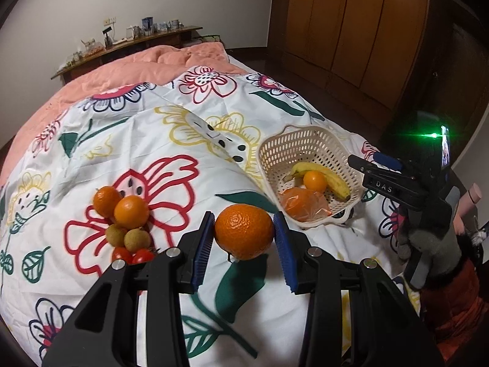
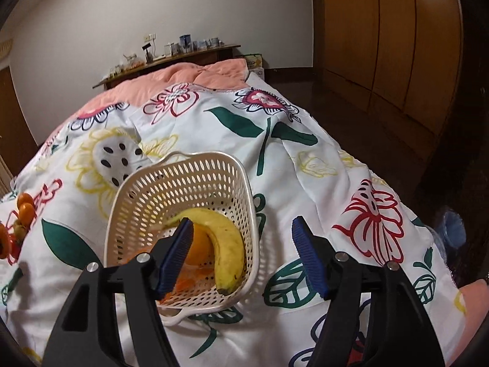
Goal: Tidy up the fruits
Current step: 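Lower the tangerine into the white basket and open the left tool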
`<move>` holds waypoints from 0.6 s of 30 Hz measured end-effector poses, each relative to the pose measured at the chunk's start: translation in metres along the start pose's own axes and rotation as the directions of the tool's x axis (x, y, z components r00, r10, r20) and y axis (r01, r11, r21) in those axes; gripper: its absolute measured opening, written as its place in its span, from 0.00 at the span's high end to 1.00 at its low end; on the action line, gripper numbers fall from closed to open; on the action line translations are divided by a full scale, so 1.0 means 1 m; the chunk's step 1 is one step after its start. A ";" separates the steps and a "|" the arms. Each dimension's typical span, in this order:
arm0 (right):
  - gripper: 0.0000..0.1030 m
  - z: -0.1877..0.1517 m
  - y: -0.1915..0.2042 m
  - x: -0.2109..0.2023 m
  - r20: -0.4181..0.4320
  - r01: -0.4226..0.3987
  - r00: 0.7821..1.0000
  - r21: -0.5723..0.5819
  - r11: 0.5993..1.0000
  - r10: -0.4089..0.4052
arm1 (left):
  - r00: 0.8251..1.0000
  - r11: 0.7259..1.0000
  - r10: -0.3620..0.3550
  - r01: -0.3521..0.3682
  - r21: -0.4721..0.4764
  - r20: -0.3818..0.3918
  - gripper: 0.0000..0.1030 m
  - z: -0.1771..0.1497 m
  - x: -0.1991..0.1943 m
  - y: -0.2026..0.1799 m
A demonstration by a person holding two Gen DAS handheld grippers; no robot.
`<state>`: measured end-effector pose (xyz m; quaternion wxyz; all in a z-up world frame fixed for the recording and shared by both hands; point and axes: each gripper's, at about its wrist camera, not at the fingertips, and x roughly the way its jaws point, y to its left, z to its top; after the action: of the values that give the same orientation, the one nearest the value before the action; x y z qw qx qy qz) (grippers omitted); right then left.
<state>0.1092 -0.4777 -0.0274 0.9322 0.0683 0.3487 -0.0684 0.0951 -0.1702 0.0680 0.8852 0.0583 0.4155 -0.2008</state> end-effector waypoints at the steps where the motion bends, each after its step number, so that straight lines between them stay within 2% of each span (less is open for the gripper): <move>1: 0.35 0.001 0.000 0.000 0.002 -0.005 1.000 0.005 1.000 0.005 | 1.000 1.000 -0.005 0.005 -0.004 -0.006 0.60 0.003 0.003 -0.001; 11: 0.35 0.000 -0.010 -0.004 0.004 -0.051 0.999 0.060 0.997 0.051 | 0.995 0.997 -0.083 0.083 -0.010 -0.047 0.60 0.036 0.041 -0.023; 18: 0.35 -0.002 -0.021 -0.003 -0.002 -0.063 0.998 0.095 0.993 0.063 | 0.993 0.995 -0.092 0.094 0.023 -0.068 0.60 0.055 0.074 -0.049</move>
<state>0.1017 -0.4977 -0.0288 0.9288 0.1237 0.3449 -0.0554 0.1565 -0.2523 0.0508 0.8598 0.0573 0.4444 -0.2451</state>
